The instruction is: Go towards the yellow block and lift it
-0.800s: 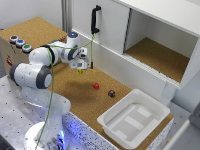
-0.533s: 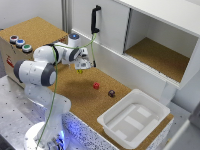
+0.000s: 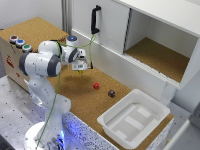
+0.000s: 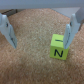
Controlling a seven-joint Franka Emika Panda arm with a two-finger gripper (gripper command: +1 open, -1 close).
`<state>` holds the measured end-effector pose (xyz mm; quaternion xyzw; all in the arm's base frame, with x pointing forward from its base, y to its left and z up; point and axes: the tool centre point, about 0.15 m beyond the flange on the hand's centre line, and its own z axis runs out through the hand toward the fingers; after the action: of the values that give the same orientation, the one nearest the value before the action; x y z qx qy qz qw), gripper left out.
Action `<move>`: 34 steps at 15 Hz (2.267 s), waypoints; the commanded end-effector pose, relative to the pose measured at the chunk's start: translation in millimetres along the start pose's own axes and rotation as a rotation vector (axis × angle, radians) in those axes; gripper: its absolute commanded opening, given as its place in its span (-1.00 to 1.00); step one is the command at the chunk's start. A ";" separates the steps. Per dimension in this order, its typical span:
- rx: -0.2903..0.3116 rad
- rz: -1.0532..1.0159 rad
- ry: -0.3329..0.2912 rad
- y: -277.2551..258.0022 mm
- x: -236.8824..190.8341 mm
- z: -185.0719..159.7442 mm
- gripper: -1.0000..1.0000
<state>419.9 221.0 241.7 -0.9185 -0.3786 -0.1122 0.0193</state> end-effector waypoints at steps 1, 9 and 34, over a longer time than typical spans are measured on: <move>-0.080 0.088 -0.066 31.1 39.2 19.3 1.00; -0.103 0.098 -0.156 46.5 12.8 38.3 1.00; -0.202 0.302 -0.012 81.7 -20.1 -47.1 -1.00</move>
<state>467.3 177.0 251.9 -0.9539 -0.2770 -0.1143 -0.0149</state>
